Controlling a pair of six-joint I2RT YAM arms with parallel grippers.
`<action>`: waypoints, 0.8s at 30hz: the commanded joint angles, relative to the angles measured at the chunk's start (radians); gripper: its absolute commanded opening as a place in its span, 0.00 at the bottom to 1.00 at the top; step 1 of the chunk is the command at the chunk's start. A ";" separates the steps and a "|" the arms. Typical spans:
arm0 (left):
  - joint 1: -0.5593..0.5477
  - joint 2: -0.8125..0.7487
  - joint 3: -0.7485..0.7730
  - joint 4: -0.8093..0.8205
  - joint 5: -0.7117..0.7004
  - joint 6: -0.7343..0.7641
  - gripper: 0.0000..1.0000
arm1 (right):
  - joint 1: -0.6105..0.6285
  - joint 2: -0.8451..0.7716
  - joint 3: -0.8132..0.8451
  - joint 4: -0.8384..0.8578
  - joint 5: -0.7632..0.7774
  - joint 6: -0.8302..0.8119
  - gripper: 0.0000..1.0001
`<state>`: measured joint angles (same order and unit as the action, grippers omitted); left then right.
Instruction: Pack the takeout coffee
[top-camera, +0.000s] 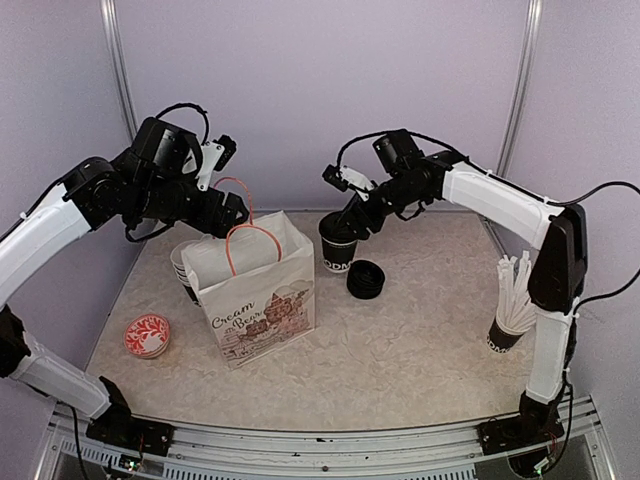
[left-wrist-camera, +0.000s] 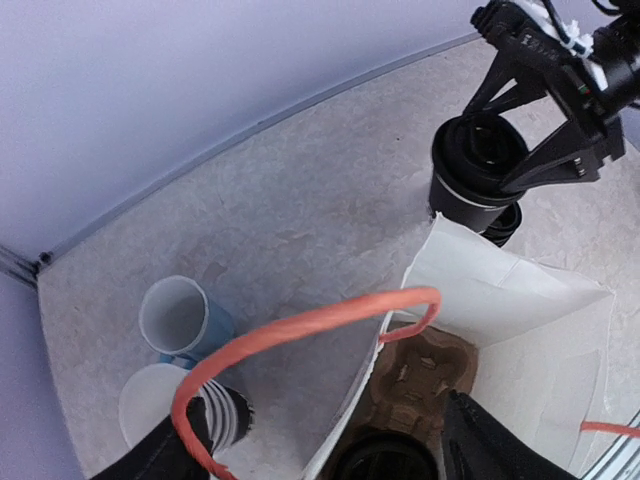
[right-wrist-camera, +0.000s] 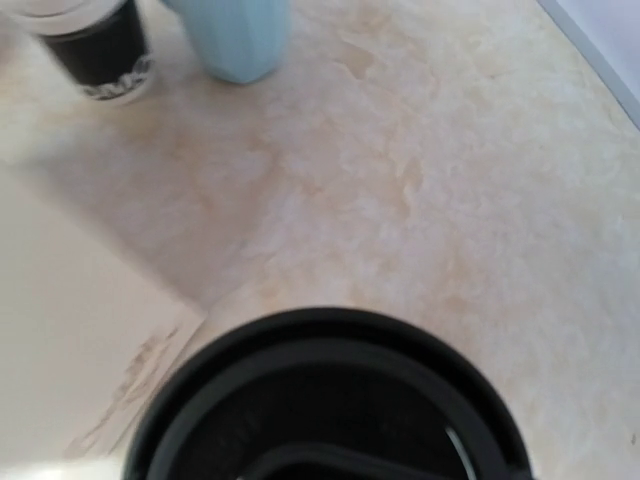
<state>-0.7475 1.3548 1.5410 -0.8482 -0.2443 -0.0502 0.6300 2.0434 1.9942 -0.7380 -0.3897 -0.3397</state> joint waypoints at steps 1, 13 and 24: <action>0.004 -0.065 -0.016 0.075 -0.006 -0.010 0.98 | 0.007 -0.167 -0.187 0.007 -0.065 -0.045 0.65; 0.004 -0.161 -0.080 0.254 -0.039 -0.065 0.99 | 0.017 -0.508 -0.749 0.026 -0.223 -0.299 0.66; 0.046 -0.202 -0.136 0.360 -0.172 -0.189 0.99 | 0.101 -0.522 -0.904 0.132 -0.174 -0.325 0.68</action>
<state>-0.7128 1.1919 1.4490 -0.5789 -0.4072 -0.2317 0.6994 1.5463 1.1122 -0.6708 -0.5781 -0.6407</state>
